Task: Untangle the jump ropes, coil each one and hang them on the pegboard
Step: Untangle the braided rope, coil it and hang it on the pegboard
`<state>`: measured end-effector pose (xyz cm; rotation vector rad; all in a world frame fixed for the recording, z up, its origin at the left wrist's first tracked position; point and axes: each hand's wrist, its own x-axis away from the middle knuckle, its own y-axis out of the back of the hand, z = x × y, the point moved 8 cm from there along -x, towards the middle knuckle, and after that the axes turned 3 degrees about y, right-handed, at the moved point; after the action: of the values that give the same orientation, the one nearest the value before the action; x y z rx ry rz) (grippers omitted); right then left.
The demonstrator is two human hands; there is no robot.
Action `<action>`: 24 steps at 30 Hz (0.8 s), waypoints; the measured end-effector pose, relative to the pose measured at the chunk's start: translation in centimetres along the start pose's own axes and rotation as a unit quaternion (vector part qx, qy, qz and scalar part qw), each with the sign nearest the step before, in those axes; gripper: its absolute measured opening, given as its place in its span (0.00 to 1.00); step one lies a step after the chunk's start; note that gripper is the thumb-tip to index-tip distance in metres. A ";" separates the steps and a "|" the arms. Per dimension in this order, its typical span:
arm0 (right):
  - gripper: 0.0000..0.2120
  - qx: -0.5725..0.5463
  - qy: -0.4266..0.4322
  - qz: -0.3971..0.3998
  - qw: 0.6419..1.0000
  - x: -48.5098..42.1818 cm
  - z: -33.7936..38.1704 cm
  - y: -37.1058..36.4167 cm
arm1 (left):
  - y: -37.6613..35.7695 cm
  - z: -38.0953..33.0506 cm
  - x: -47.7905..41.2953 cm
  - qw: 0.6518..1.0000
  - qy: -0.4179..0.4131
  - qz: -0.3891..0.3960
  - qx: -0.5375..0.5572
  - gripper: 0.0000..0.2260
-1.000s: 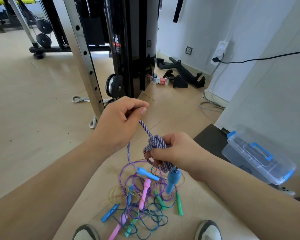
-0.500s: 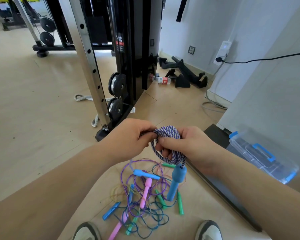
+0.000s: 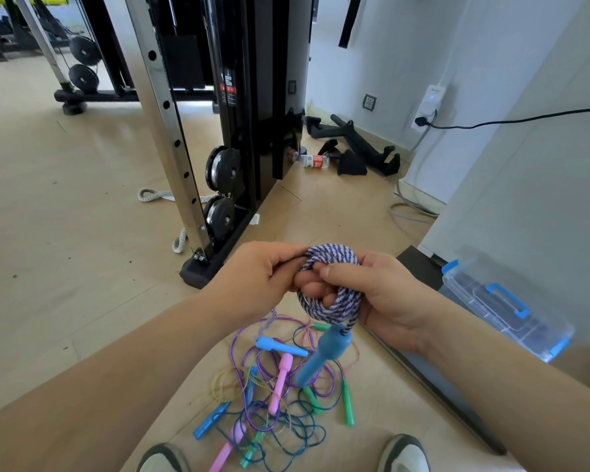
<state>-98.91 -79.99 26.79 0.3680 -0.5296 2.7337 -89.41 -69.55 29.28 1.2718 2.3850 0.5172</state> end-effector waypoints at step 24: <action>0.09 -0.018 0.049 -0.097 0.994 -1.3 -0.1 1.4 | -5.5 5.0 2.4 0.951 0.244 0.187 -0.032 0.13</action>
<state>-98.28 -81.56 25.86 0.2608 -0.4889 2.5362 -91.98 -69.67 21.88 1.7420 2.4724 1.1297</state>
